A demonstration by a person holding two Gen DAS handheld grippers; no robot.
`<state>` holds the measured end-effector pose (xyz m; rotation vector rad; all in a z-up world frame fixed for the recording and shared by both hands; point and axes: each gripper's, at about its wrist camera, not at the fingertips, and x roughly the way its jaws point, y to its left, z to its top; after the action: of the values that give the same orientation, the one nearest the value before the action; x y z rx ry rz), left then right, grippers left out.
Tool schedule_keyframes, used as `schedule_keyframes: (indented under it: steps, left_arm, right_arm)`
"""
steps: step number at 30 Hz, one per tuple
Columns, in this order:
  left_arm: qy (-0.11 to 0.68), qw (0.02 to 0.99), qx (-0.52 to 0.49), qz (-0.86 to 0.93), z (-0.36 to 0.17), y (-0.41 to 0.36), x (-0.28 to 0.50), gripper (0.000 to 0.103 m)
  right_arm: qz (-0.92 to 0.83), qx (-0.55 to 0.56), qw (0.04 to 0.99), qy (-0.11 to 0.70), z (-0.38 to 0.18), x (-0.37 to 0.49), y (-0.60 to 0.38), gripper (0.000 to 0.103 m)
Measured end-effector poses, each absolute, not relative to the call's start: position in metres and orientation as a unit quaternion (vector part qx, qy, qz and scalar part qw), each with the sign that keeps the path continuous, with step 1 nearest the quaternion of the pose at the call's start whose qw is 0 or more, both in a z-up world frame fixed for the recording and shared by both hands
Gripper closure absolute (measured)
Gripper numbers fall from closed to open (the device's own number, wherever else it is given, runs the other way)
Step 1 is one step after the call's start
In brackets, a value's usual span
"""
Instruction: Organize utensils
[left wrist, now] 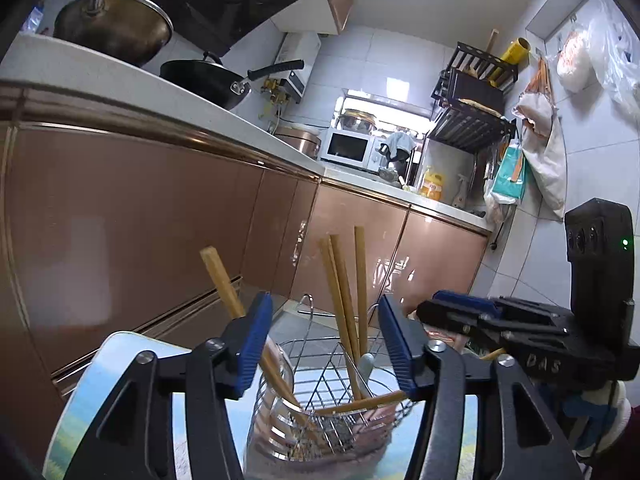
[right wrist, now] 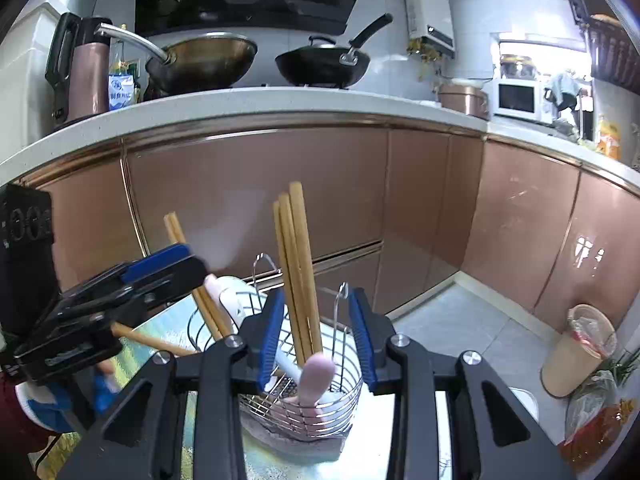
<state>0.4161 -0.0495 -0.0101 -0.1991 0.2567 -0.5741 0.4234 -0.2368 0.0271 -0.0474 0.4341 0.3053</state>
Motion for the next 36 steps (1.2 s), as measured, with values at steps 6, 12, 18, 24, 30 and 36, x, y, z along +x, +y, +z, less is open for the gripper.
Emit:
schedule_keyframes:
  steps: [6,12,18,24,30,36]
  left_arm:
    - [0.171,0.948,-0.078,-0.256,0.004,-0.038,0.380,0.029]
    - [0.222,0.952,-0.050,-0.203,-0.002,-0.028,0.325,0.018]
    - [0.235,0.962,-0.018,-0.139,-0.007,-0.022,0.263,0.005]
    - [0.233,0.967,0.000,-0.106,-0.005,-0.015,0.206,0.000]
    - [0.226,0.969,0.014,-0.102,-0.002,-0.013,0.164,0.000]
    - [0.216,0.971,0.016,-0.104,0.002,-0.009,0.131,0.000]
  right_arm:
    - [0.144,-0.003,0.970,0.196,0.047,0.375,-0.237,0.060]
    - [0.120,0.004,0.970,0.210,0.035,0.308,-0.224,0.051]
    - [0.088,-0.003,0.970,0.228,0.019,0.242,-0.214,0.040]
    - [0.057,0.001,0.972,0.229,0.016,0.190,-0.215,0.025]
    - [0.032,0.009,0.973,0.229,0.014,0.147,-0.218,0.019]
    - [0.016,0.019,0.975,0.222,0.016,0.113,-0.222,0.018]
